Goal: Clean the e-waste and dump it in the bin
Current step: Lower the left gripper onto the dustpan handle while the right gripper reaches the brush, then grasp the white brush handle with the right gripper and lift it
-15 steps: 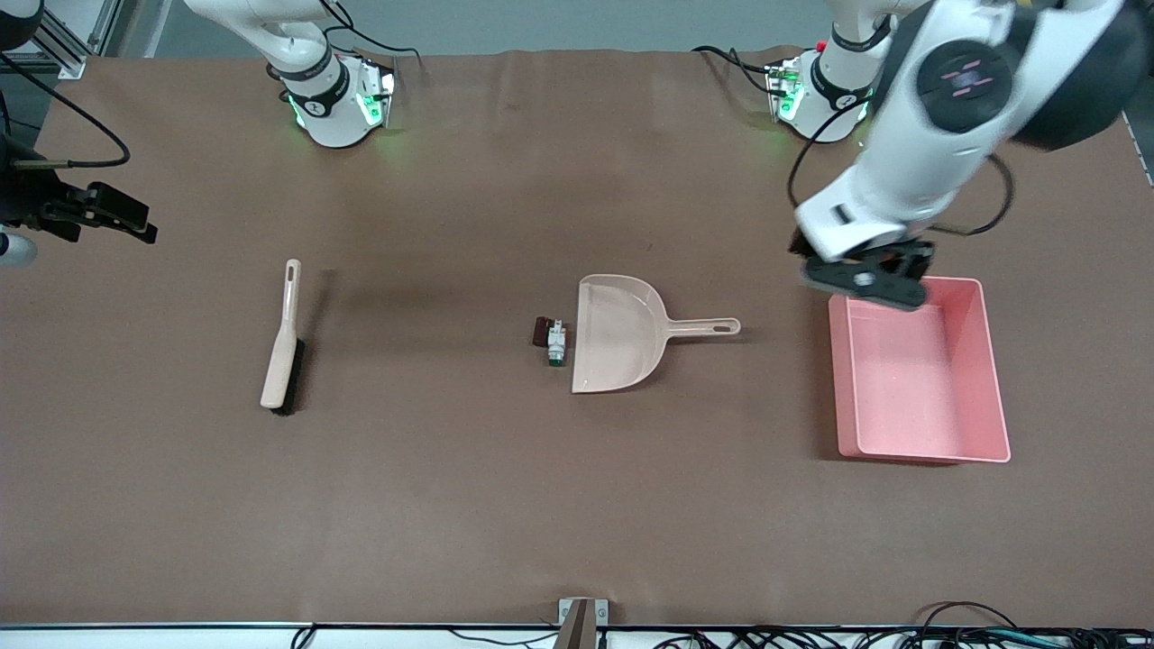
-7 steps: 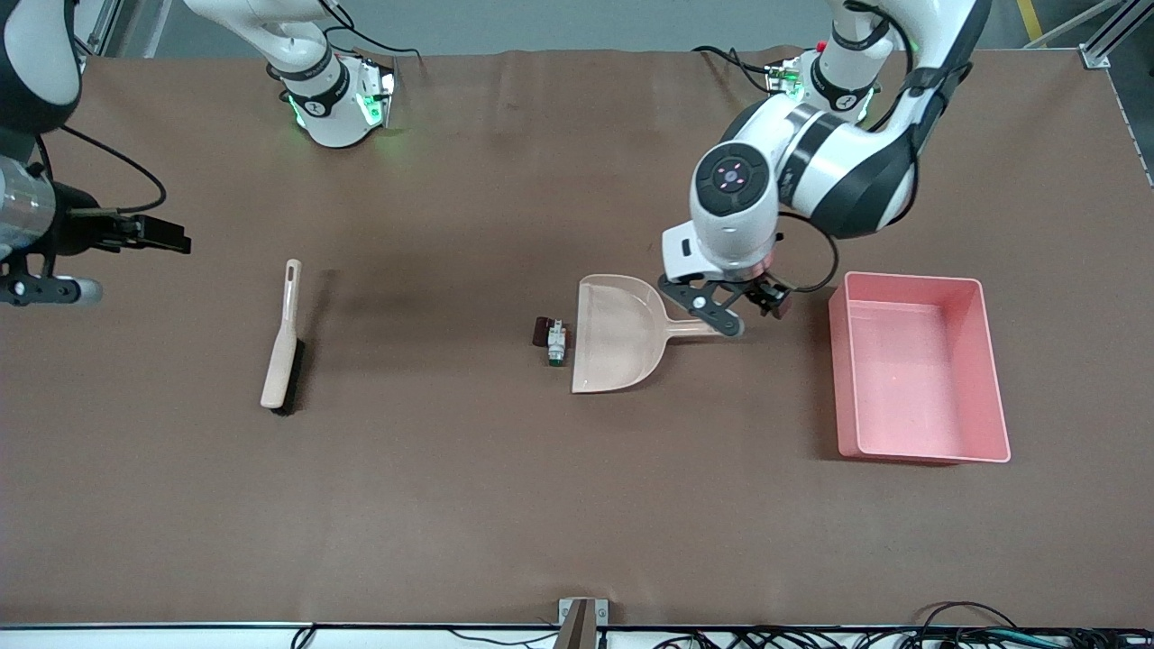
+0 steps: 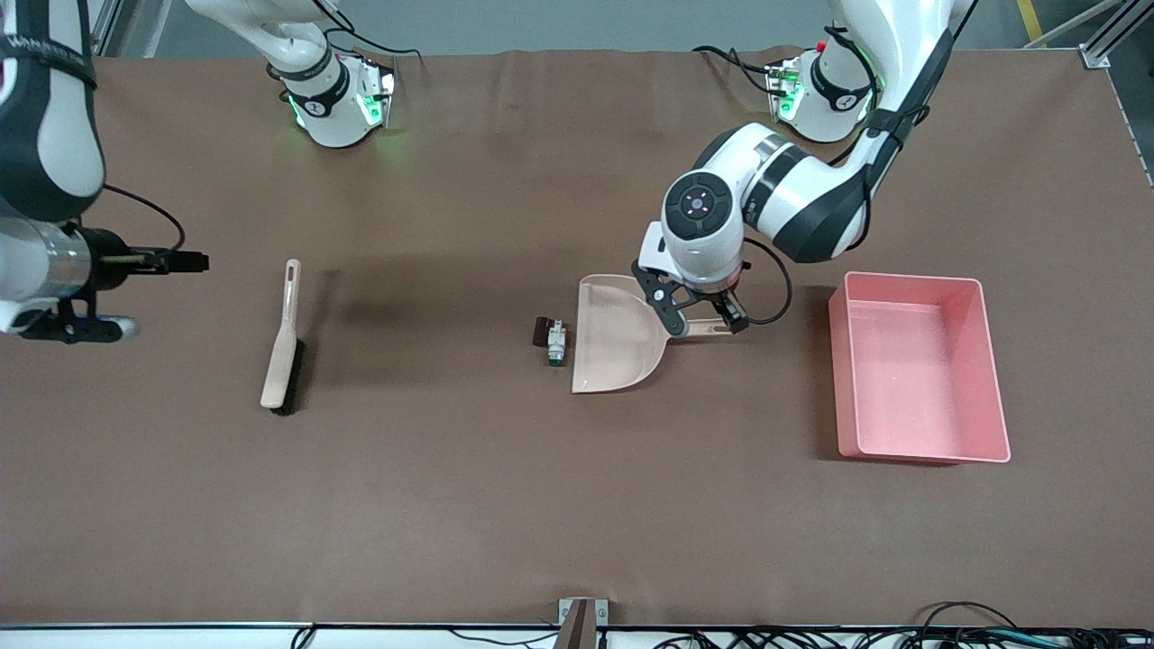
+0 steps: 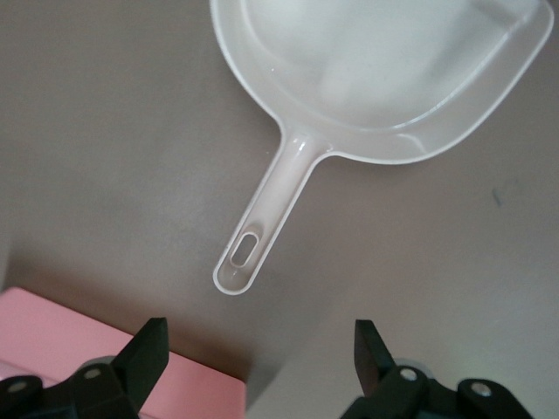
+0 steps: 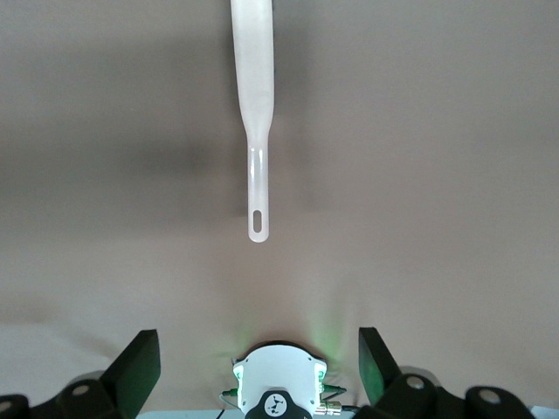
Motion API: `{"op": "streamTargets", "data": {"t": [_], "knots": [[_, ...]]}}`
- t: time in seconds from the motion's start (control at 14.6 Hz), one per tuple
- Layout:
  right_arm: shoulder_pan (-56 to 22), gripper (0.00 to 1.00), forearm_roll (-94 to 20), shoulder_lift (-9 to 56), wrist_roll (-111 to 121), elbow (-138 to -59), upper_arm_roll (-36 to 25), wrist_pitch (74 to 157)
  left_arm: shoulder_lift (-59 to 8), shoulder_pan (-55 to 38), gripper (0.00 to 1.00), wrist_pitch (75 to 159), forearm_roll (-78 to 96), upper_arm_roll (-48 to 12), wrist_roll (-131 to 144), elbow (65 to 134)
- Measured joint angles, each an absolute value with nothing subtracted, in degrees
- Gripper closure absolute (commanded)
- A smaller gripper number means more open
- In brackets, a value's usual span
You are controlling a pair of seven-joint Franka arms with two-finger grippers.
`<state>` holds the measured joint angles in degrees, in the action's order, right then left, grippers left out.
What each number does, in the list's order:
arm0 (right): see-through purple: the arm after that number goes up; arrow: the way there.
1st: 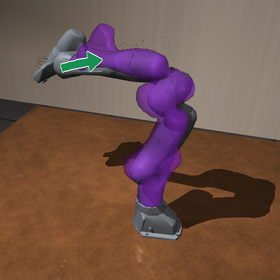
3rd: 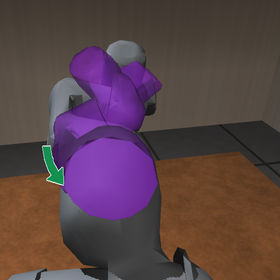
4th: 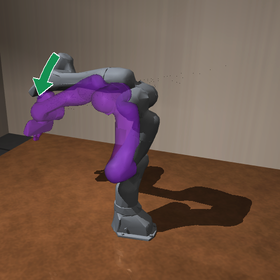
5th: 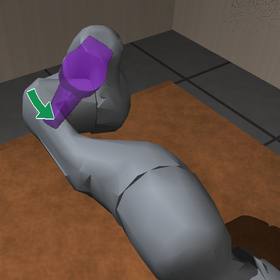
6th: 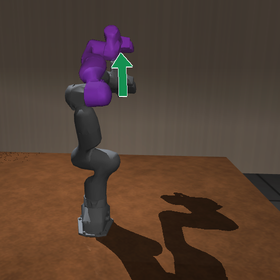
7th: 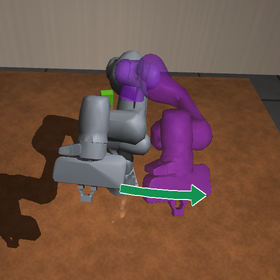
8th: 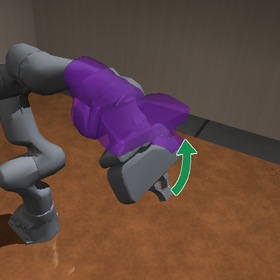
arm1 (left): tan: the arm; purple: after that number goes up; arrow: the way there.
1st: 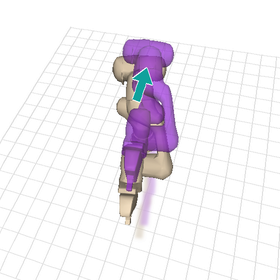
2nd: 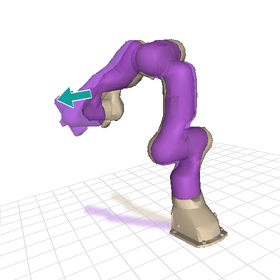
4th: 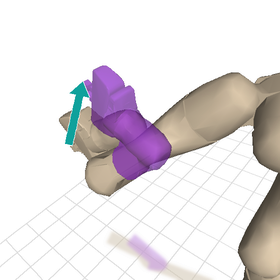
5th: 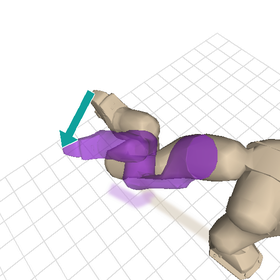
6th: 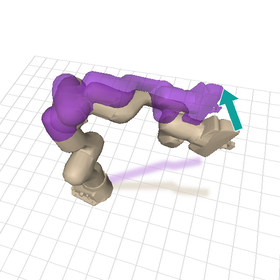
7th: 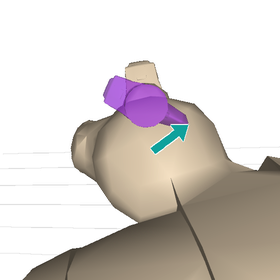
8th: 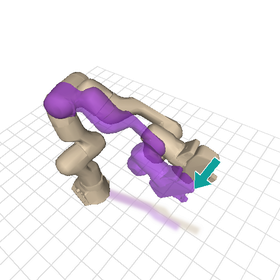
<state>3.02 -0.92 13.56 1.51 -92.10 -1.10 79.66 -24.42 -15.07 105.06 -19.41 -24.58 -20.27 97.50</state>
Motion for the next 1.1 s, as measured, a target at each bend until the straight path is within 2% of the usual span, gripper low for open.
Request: {"op": "streamTargets", "data": {"t": [0.21,0.48,0.82,1.1], "knots": [[3.0,0.00,-1.9,15.9,1.5,-93.1,-1.0,84.0,-25.4,-15.9,0.10,106.5,-21.7,-25.3,-23.8,98.3],[3.1,0.00,-3.4,14.9,1.5,-100.1,-1.1,92.8,-25.9,-16.3,0.15,110.7,-24.7,-26.3,-27.1,101.3],[2.7,0.00,-3.6,9.5,1.5,-113.9,-0.8,106.8,-27.3,-16.5,0.16,116.3,-28.3,-26.6,-29.3,104.3],[1.4,0.00,-3.6,9.1,1.6,-123.9,-0.7,122.4,-29.2,-17.0,0.19,118.9,-31.5,-26.7,-29.4,104.7]]}}
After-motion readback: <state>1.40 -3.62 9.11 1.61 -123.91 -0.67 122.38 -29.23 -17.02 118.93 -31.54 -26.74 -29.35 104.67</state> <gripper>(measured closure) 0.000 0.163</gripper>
